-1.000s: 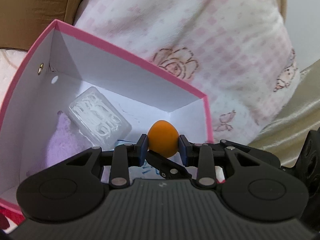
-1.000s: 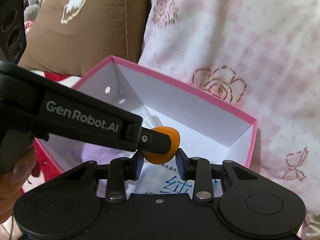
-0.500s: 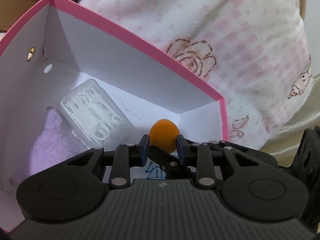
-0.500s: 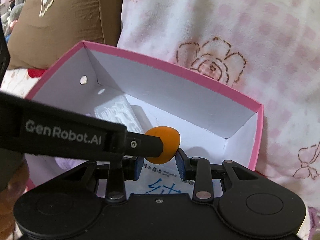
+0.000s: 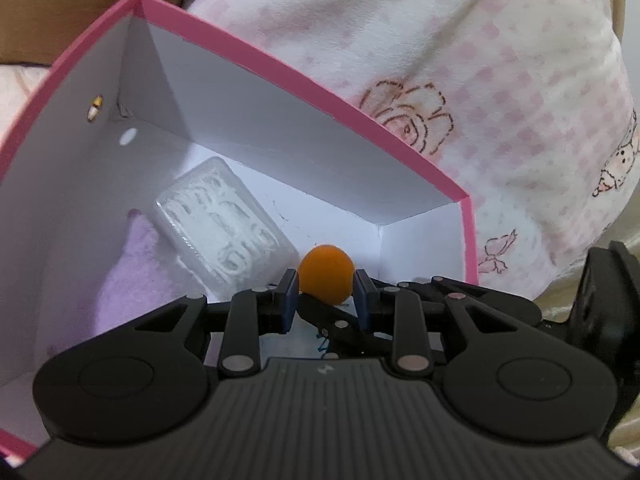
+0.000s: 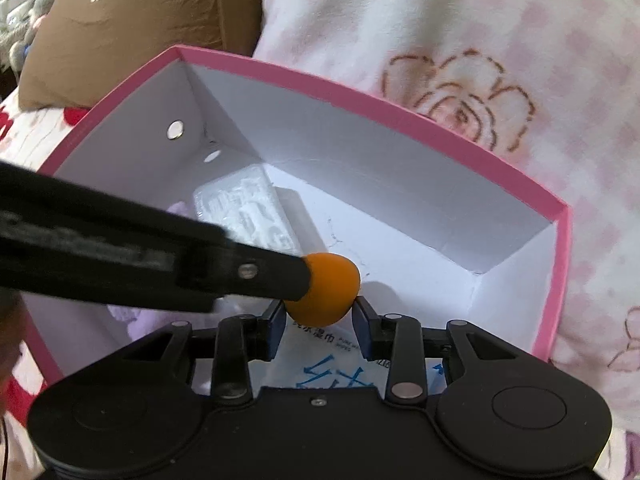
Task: Organize objects
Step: 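Lower the sponge into the box and open the right gripper, then withdraw the right tool from the box toward the green yarn ball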
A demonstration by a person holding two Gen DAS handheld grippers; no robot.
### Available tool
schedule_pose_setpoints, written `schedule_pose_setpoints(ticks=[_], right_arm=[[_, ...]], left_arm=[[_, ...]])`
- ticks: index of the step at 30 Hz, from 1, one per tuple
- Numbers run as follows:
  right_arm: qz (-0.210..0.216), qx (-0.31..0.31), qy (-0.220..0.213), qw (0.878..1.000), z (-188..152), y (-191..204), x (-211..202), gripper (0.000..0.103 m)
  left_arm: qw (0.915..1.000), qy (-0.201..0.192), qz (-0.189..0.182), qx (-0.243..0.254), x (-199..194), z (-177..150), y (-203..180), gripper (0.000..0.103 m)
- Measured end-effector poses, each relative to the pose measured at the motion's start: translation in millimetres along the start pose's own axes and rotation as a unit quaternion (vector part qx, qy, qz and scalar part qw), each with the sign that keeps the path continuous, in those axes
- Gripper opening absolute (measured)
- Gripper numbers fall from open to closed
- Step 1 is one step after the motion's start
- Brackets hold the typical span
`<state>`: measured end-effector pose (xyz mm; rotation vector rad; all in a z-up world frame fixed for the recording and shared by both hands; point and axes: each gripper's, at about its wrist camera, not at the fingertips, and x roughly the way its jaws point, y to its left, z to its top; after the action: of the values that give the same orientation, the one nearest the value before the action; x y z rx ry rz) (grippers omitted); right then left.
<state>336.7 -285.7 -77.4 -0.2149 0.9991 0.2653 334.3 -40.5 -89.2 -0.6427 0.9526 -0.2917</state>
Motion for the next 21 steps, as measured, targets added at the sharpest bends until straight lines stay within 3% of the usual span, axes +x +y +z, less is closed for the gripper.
schedule_pose_setpoints(ticks=[10, 16, 19, 21], right_arm=[[0.019, 0.026, -0.015, 0.999, -12, -3, -14, 0.046], [0.044, 0.060, -0.053, 0.996, -31, -4, -54, 0.046], [0.040, 0.062, -0.061, 0.995, -38, -3, -74, 0.046], [0.041, 0.066, -0.061, 0.995, -42, -3, -87, 0.046]], left_arm=[[0.9994, -0.001, 0.026, 0.024, -25, -7, -10, 0.028], [0.9980, 0.004, 0.049, 0.040, -49, -10, -20, 0.031], [0.9973, 0.010, 0.052, 0.051, -66, -11, -28, 0.034], [0.9971, 0.011, 0.051, 0.056, -80, -14, -34, 0.043]])
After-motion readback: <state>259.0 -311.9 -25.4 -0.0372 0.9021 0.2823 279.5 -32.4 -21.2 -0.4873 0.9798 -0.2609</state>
